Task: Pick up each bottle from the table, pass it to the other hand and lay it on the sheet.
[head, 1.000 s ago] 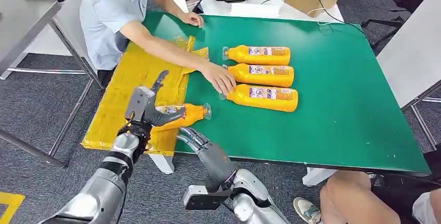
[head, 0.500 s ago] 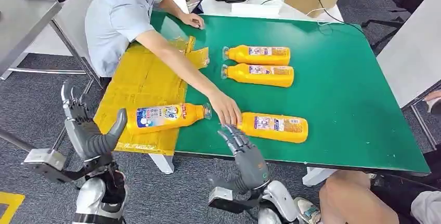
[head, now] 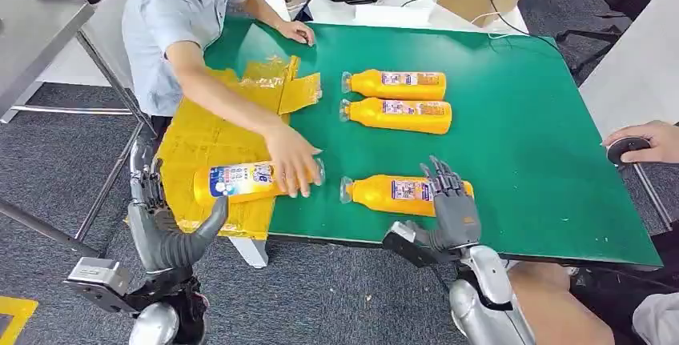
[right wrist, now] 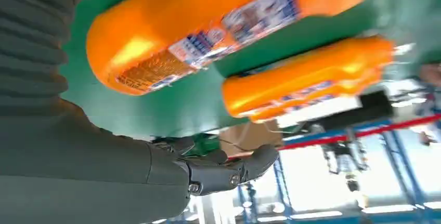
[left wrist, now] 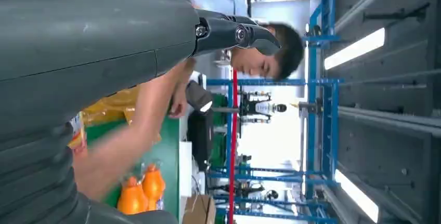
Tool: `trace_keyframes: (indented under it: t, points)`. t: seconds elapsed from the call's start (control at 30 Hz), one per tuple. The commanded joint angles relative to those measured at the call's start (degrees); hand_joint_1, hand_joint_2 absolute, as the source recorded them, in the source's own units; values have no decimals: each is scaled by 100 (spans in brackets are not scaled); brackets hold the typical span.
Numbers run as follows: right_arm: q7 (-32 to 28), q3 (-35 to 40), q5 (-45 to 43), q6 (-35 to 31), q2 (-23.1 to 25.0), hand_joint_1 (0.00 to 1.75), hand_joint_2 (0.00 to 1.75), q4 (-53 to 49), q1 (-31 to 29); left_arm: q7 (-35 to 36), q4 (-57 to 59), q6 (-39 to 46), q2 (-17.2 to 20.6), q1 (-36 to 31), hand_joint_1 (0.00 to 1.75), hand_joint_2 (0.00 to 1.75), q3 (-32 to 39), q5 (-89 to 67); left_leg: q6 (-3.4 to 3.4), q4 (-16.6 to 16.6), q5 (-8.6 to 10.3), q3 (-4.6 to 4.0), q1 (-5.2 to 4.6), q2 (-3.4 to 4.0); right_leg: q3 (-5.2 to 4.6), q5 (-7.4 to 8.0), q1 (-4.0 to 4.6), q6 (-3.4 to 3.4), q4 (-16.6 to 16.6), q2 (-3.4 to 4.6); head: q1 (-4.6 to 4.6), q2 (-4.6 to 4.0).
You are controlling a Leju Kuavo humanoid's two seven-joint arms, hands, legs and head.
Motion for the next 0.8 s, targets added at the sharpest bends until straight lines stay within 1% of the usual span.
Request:
trace_keyframes:
  t: [0.03,0.1,0.13,0.17,0.2,0.23,0.27,0.3,0.33,0.47,0.57,0.6,0.63,0.67,0.7,0.8]
  points:
    - [162,-407,-87,212,-47,0,175,2066,-966,348,517,90,162,-257,0,175,-216,16,-4,-12,-5,37,0,4,37,-6,2,-9,-13,-6,0,0]
    - [264,-418,-31,295,-47,0,175,2392,-1078,394,561,127,168,-276,0,175,-192,21,-5,-14,-7,41,3,4,43,-6,5,-11,-17,-7,0,0]
    - [281,-416,-13,276,-45,0,175,2450,-1094,394,564,135,167,-276,0,175,-185,21,-3,-11,-3,28,0,3,29,-4,2,-7,-11,-5,0,0]
    - [297,-395,-36,455,-51,0,175,2640,-1180,443,587,129,188,-303,0,175,-189,28,-5,-14,-7,43,1,2,45,-7,4,-11,-16,-10,0,0]
    - [341,-387,-23,497,-59,0,175,2731,-1227,497,609,93,197,-327,0,175,-198,58,-4,-10,-6,31,2,2,33,-5,3,-8,-12,-6,0,0]
    - [341,-387,-23,497,-59,0,175,2731,-1227,497,609,93,197,-327,0,175,-198,58,-5,-12,-7,39,2,6,40,-6,5,-11,-14,-5,0,0]
    - [465,-330,28,685,-87,0,175,3006,-1371,558,638,7,223,-372,0,175,-226,107,-3,-9,-3,26,-1,3,26,-4,0,-7,-8,-5,0,0]
    - [482,-332,34,702,-96,0,175,3043,-1404,559,646,8,217,-388,0,175,-225,109,-2,-7,-2,17,-1,-1,18,-3,0,-5,-6,-6,0,0]
    - [482,-332,34,702,-96,0,175,3043,-1404,559,646,8,217,-388,0,175,-225,109,-4,-9,-4,28,1,2,29,-4,2,-8,-10,-7,0,0]
    - [618,-190,349,498,-115,0,175,3271,-1588,583,627,-25,211,-399,0,175,-244,142,-5,-10,-2,39,3,-2,40,-5,5,-10,-14,-14,-2,0]
    - [594,-128,415,567,-117,0,175,3271,-1647,584,608,-36,209,-368,0,175,-241,154,-4,-8,-2,43,2,-2,44,-4,4,-10,-11,-13,-2,0]
    - [582,-112,418,622,-110,12,175,3288,-1655,584,601,-35,208,-347,0,175,-236,157,-5,-10,-1,47,3,-3,50,-3,5,-11,-15,-15,0,0]
    - [582,-112,418,622,-110,12,175,3288,-1655,584,601,-35,208,-347,0,175,-236,157,-3,-7,-1,43,2,-2,44,-3,3,-8,-11,-11,0,0]
    - [575,-95,416,700,-112,161,175,3310,-1658,581,606,-48,209,-331,0,175,-228,175,-5,-11,-2,51,4,1,54,-3,6,-12,-15,-12,0,0]
    - [575,-95,416,700,-112,175,175,3310,-1658,581,606,-48,209,-331,0,175,-228,175,-3,-8,-2,46,1,4,46,-2,2,-9,-11,-6,0,0]
    - [593,82,560,967,-173,175,175,3509,-1742,591,612,-93,205,-296,0,175,-190,226,-4,-12,-2,53,2,1,54,-3,3,-12,-14,-12,0,0]
